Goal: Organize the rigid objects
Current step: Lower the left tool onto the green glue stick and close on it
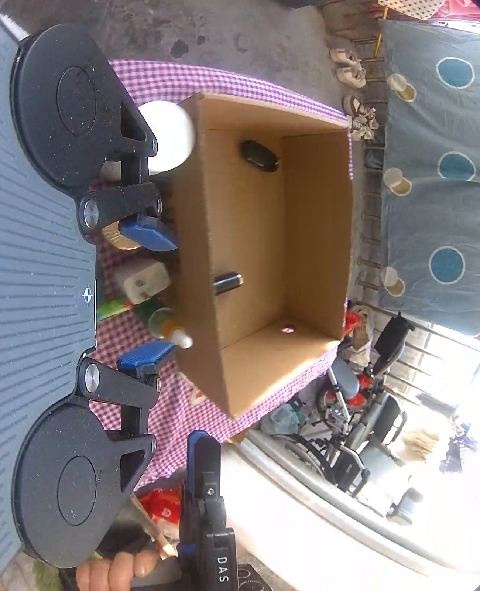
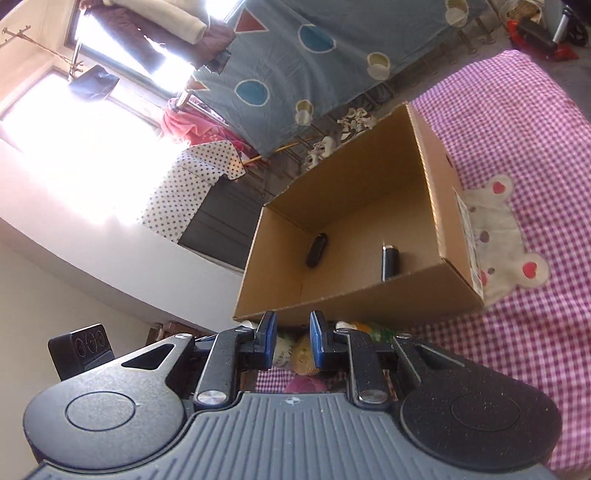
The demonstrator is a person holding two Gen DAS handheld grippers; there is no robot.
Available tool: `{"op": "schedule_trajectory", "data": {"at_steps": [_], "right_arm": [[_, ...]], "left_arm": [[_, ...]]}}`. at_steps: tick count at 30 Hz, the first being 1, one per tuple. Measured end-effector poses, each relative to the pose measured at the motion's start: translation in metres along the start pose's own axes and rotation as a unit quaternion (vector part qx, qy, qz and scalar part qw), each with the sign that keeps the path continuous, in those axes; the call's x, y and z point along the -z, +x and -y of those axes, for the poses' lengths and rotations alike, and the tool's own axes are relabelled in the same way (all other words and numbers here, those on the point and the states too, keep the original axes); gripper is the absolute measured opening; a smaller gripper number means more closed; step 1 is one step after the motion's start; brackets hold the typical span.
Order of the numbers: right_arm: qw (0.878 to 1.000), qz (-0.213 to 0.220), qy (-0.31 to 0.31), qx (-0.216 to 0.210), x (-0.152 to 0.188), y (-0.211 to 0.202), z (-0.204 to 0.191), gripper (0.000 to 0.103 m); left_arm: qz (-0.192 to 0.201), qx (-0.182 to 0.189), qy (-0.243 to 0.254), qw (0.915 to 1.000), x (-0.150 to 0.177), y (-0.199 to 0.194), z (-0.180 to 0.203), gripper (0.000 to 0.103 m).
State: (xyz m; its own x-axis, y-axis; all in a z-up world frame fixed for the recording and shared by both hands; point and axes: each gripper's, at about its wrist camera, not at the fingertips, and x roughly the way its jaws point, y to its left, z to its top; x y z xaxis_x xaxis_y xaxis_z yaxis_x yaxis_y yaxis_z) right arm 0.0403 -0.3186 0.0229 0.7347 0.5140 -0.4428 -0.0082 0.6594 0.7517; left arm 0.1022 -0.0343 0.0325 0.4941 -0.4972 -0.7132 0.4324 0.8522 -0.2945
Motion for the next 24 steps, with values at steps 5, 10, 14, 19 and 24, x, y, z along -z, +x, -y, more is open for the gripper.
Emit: {"op": "schedule_trajectory", "data": {"at_steps": [5,10,14,19,24], "right_arm": [[0.999,-0.006,0.031,0.040,0.050,0.012,0.031,0.022],[0.996,-0.023,0.022,0.087,0.067,0.038,0.035,0.022],[0.993,-0.036,-0.015,0.113,0.063,0.059,0.024,0.022],[0.988,-0.067,-0.047,0.134,0.055,0.091,0.015,0.022],[0.980,-0.091,-0.074,0.162,0.053,0.114,0.011,0.022]], "left_arm": [[-0.017,0.010,0.018,0.9996,0.036,0.017,0.017,0.054],[-0.020,-0.011,0.061,0.9978,0.056,0.041,0.041,0.053],[-0.022,-0.032,0.104,0.9939,0.071,0.056,0.053,0.052],[-0.030,-0.042,0.118,0.9917,0.073,0.071,0.058,0.050],[-0.041,-0.040,0.126,0.9903,0.072,0.080,0.057,0.048]]}}
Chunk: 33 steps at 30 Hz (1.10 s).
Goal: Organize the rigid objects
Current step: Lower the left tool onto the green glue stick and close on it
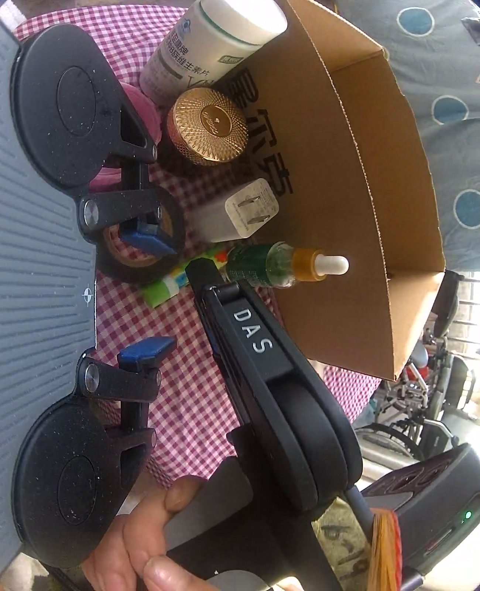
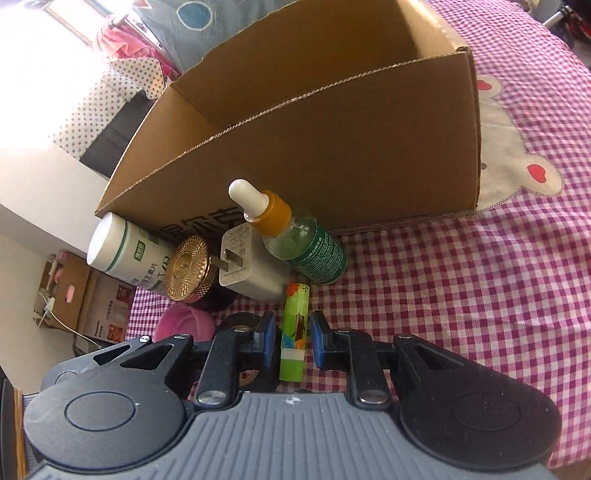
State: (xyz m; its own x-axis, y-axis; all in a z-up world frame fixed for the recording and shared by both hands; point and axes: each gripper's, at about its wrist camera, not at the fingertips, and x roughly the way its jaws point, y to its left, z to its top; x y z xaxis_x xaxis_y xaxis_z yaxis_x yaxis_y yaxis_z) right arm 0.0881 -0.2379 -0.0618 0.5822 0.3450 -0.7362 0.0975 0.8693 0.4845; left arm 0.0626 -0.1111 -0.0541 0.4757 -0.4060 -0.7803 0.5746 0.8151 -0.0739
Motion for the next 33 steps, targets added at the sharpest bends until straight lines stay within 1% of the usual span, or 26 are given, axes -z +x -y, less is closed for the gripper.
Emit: {"op": "schedule_trajectory", "data": {"at_steps": [9,13,14,17,19,27,33], "right_arm": [[0.999,-0.012,-0.029,0.020,-0.004,0.012,-0.010,0.022],[0.999,-0.011,-0.040,0.028,-0.003,0.015,-0.014,0.022],[0.999,-0.011,-0.042,0.028,-0.003,0.017,-0.016,0.022],[0.998,-0.006,-0.048,0.033,-0.001,0.017,-0.018,0.019],[0.998,-0.003,-0.047,0.032,0.000,0.015,-0.016,0.019],[1.000,0.014,0.007,0.017,0.013,-0.004,0.014,0.019],[0.997,0.027,0.066,-0.013,0.023,-0.019,0.041,0.020]], "left_arm": [[0.006,0.010,0.008,0.9999,-0.007,0.005,0.004,0.048],[0.009,0.015,0.014,0.9998,-0.005,0.002,0.004,0.048],[0.010,0.015,0.016,0.9997,0.003,-0.003,0.000,0.048],[0.009,0.016,0.018,0.9997,0.005,-0.007,-0.002,0.048],[0.008,0.019,0.017,0.9996,0.006,-0.009,0.000,0.048],[0.005,0.025,0.029,0.9992,0.009,-0.010,0.009,0.048],[-0.004,0.036,0.033,0.9988,0.004,-0.006,0.019,0.048]]}}
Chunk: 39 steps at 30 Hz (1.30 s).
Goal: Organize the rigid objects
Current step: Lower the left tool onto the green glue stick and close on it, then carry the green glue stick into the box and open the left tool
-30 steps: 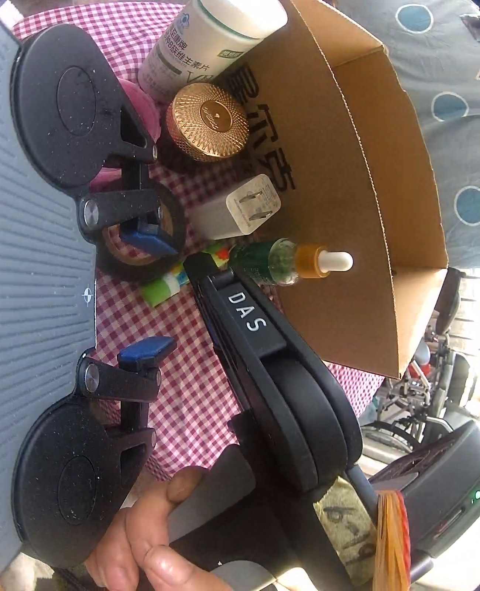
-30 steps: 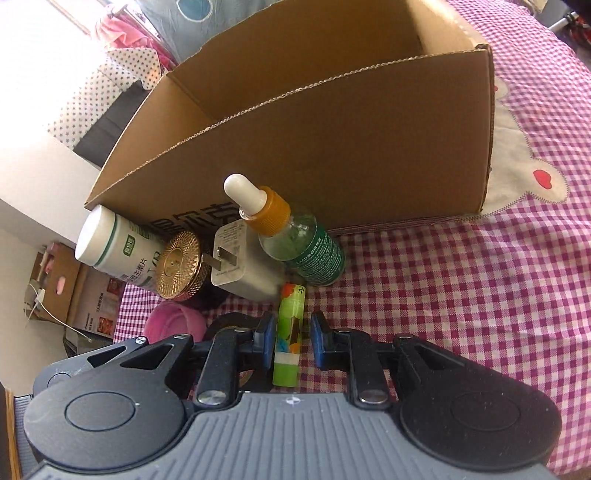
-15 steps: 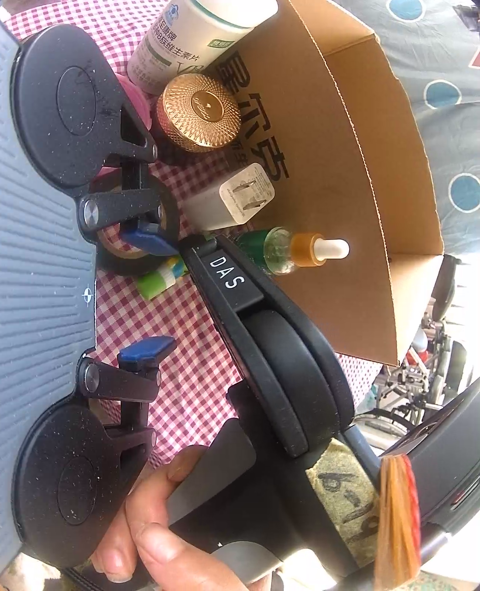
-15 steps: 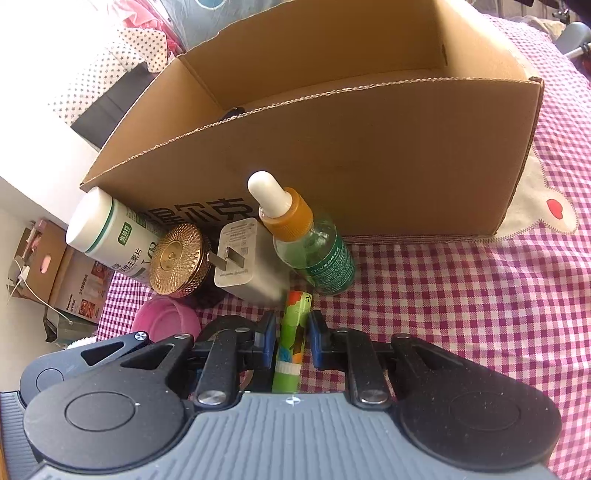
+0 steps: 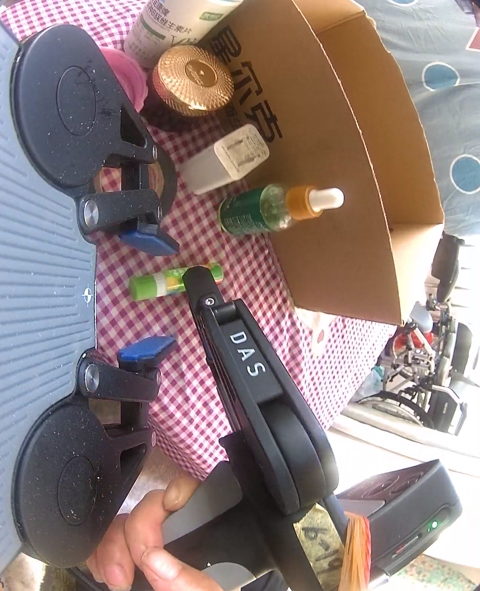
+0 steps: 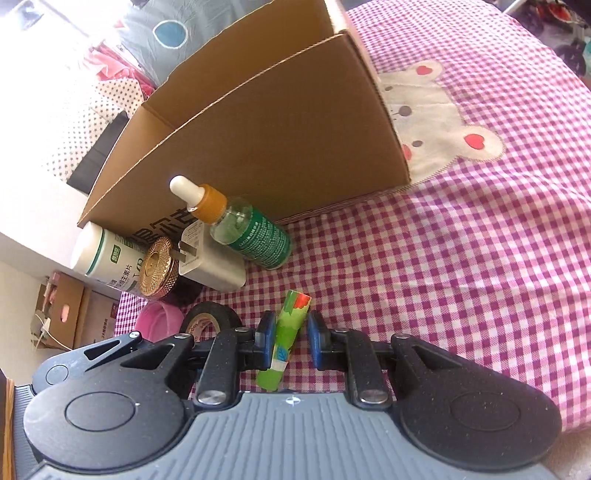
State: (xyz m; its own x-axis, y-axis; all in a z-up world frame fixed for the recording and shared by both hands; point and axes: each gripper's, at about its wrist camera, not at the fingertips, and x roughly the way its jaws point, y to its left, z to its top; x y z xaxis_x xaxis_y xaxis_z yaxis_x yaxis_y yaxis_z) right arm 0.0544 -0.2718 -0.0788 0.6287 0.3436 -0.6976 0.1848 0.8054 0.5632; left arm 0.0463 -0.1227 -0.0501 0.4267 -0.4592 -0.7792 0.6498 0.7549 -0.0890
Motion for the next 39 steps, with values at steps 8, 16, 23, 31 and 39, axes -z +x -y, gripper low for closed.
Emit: {"op": "schedule_trajectory", "data": {"at_steps": [8,16,23,31,39], "right_arm": [[0.999,-0.007,0.039,-0.032,-0.002,-0.002,0.014,0.019],[0.996,-0.015,0.054,-0.066,-0.006,0.005,0.021,0.019],[0.995,0.000,0.059,-0.081,-0.004,0.009,0.020,0.020],[0.994,0.018,0.064,-0.087,0.001,-0.004,0.015,0.019],[0.995,0.050,0.034,-0.080,0.003,-0.027,-0.008,0.018]], "left_arm": [[-0.036,-0.017,0.013,0.9991,-0.009,0.019,0.010,0.034],[-0.032,-0.028,0.015,0.9990,-0.016,0.025,0.011,0.035],[-0.021,-0.028,-0.001,0.9994,-0.017,0.025,0.004,0.035],[-0.001,-0.026,0.001,0.9997,-0.016,0.009,0.006,0.035],[0.035,-0.031,0.001,0.9989,-0.017,-0.012,0.014,0.035]]}}
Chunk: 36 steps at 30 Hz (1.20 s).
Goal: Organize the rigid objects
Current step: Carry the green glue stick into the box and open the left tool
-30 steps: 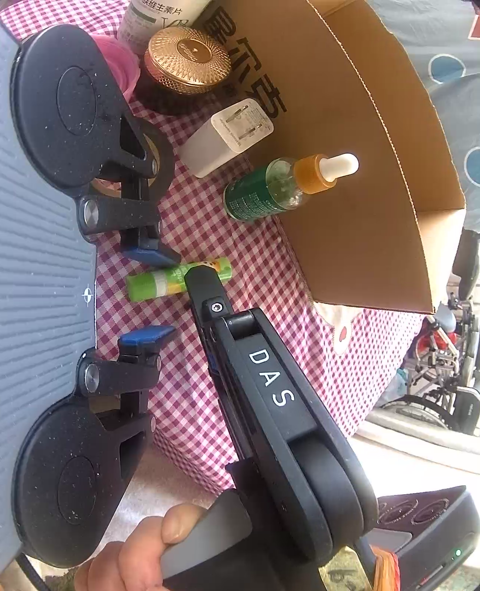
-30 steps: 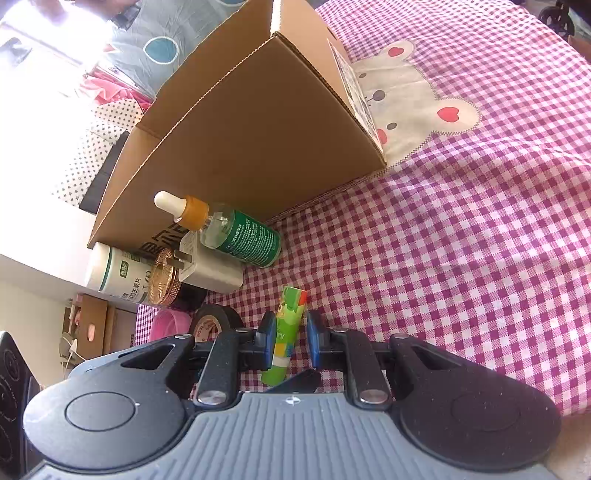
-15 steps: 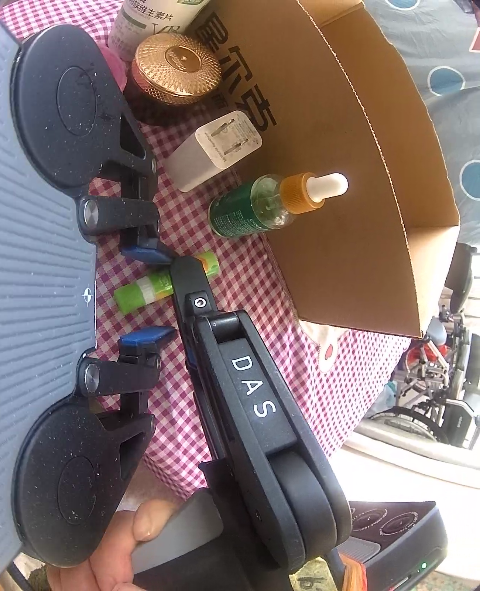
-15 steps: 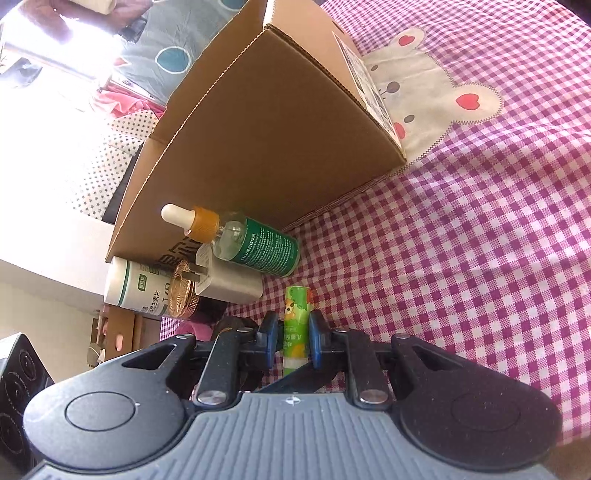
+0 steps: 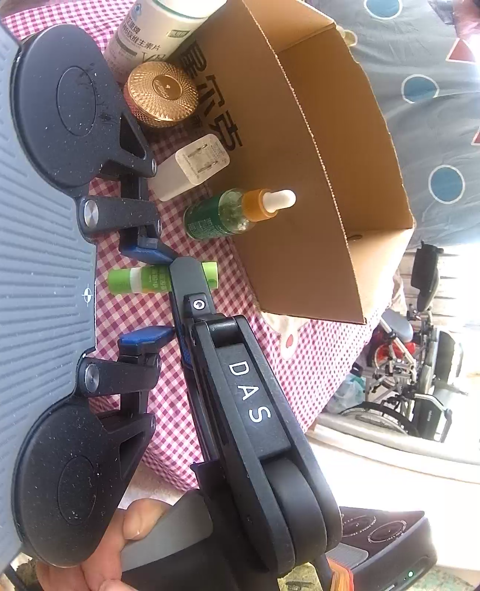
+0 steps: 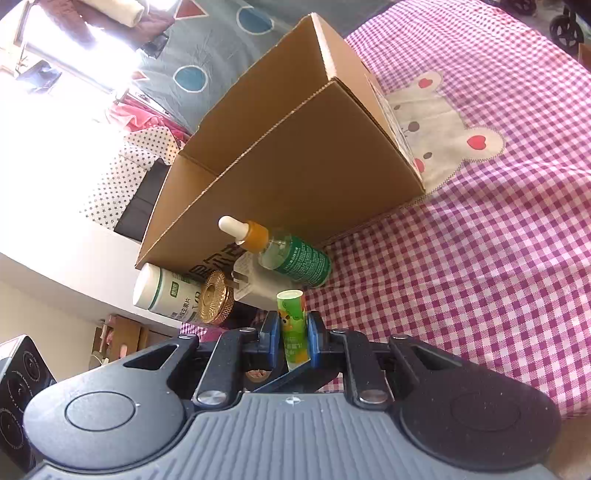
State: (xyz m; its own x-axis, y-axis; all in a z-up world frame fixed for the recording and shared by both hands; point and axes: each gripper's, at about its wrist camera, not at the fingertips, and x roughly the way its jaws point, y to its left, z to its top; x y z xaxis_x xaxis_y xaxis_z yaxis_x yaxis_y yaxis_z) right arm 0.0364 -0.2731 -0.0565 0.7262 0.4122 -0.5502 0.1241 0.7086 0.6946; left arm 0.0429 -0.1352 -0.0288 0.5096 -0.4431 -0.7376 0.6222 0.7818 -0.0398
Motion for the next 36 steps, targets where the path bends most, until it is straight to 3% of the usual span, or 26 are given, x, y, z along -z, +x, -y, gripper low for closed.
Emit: {"op": "schedule_trajectory", "data": {"at_steps": [7,12,15,19,23,30,36], "right_arm": [[0.998,0.027,-0.054,-0.009,-0.011,-0.018,-0.047,0.018],[0.991,0.045,-0.124,-0.029,-0.047,-0.025,-0.103,0.017],[0.988,0.035,-0.146,-0.043,-0.079,-0.012,-0.129,0.017],[0.988,-0.010,-0.146,-0.047,-0.125,0.026,-0.151,0.017],[0.989,-0.087,-0.109,-0.037,-0.162,0.087,-0.146,0.017],[0.979,-0.201,-0.043,-0.014,-0.189,0.188,-0.109,0.017],[0.972,-0.233,-0.014,-0.001,-0.198,0.232,-0.099,0.019]], "left_arm": [[0.050,-0.013,-0.005,0.9987,-0.011,-0.038,-0.010,0.035],[0.084,-0.038,-0.014,0.9957,-0.045,-0.070,-0.034,0.035],[0.082,-0.054,-0.024,0.9949,-0.072,-0.074,-0.055,0.035],[0.045,-0.056,-0.052,0.9961,-0.107,-0.057,-0.094,0.035],[-0.035,-0.046,-0.087,0.9946,-0.121,-0.019,-0.139,0.035],[-0.154,-0.023,-0.168,0.9735,-0.116,0.047,-0.203,0.035],[-0.178,-0.059,-0.181,0.9654,-0.115,0.065,-0.220,0.037]]}}
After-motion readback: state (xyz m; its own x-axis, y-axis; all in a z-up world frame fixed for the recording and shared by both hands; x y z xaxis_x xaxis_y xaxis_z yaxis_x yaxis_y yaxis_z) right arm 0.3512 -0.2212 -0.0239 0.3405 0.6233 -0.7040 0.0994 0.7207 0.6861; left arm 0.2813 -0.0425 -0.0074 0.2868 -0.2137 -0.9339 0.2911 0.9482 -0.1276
